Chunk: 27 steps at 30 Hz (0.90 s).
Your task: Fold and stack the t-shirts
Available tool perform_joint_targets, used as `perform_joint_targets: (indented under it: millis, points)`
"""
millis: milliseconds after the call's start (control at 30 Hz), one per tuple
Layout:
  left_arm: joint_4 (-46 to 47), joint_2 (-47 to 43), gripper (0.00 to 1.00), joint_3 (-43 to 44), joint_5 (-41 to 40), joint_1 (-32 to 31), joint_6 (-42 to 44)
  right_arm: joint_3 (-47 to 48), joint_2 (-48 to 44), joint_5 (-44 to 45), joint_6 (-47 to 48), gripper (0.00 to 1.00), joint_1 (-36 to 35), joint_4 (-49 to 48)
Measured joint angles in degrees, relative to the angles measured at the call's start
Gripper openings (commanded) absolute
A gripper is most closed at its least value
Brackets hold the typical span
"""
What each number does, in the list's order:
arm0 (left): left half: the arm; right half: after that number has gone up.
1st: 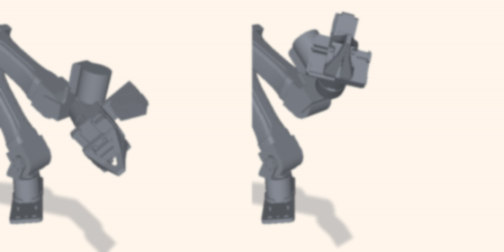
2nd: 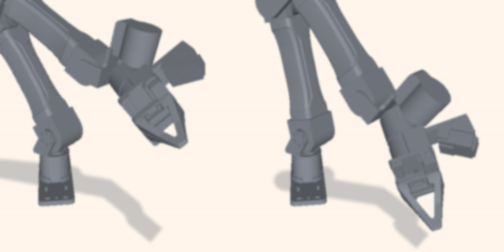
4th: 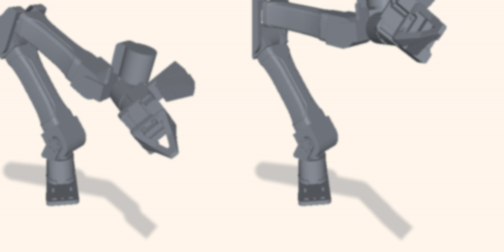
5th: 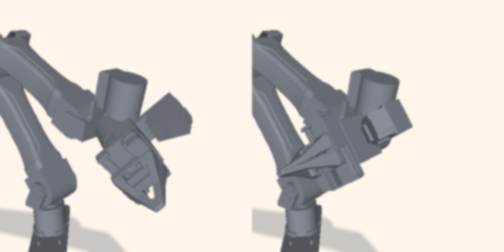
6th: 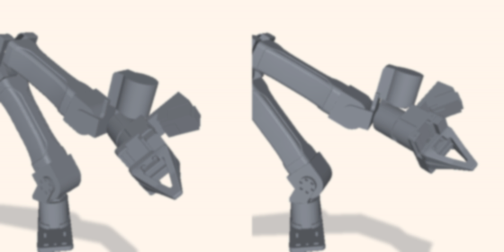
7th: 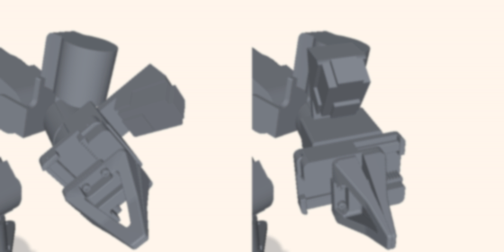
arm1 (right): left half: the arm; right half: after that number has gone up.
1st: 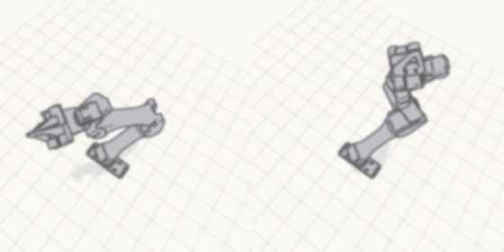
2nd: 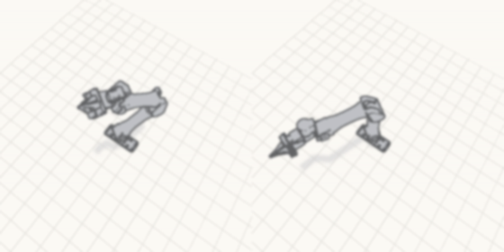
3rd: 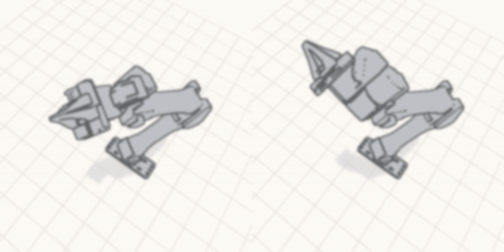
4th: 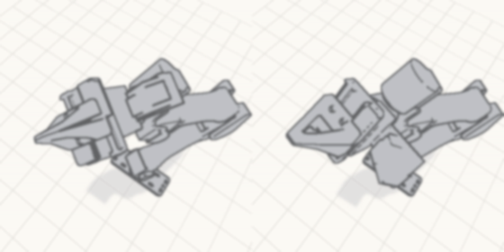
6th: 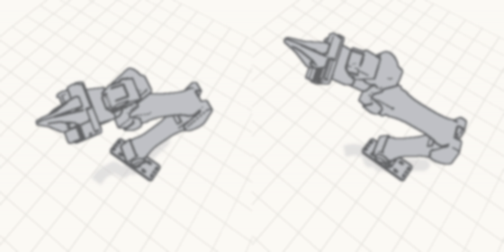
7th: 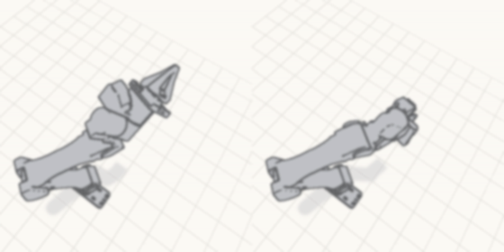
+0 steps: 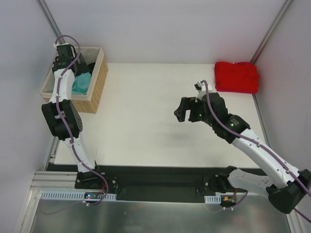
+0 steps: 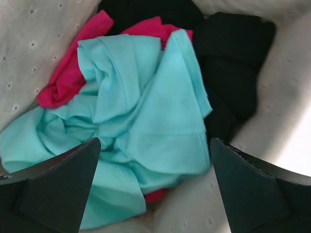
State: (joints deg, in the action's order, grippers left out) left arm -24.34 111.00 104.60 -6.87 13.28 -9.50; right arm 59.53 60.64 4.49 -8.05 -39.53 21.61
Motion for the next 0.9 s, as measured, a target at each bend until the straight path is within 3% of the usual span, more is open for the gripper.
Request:
perform_joint_targets:
  millis: [400,467,500,600,900]
  points:
    - [-1.5,10.7,0.88,4.4,-1.1,1.5,0.1,-1.3,-3.6,1.7,2.8,0.96,-0.1,1.2]
    - [-1.6,12.3,0.78,4.9,-1.1,1.8,0.2,-1.3,-3.6,1.7,2.8,0.97,-0.1,1.2]
    - [-1.6,12.9,0.5,5.0,-1.0,1.8,0.2,-1.3,-3.6,1.7,2.8,0.96,-0.1,1.2]
    - [-1.8,14.2,0.0,5.4,-0.8,1.9,0.2,-1.3,-3.6,1.7,2.8,0.97,-0.1,1.2]
    - [-1.6,14.3,0.0,5.7,-0.6,2.2,0.3,-1.7,-2.2,1.7,2.3,0.96,-0.2,1.1]
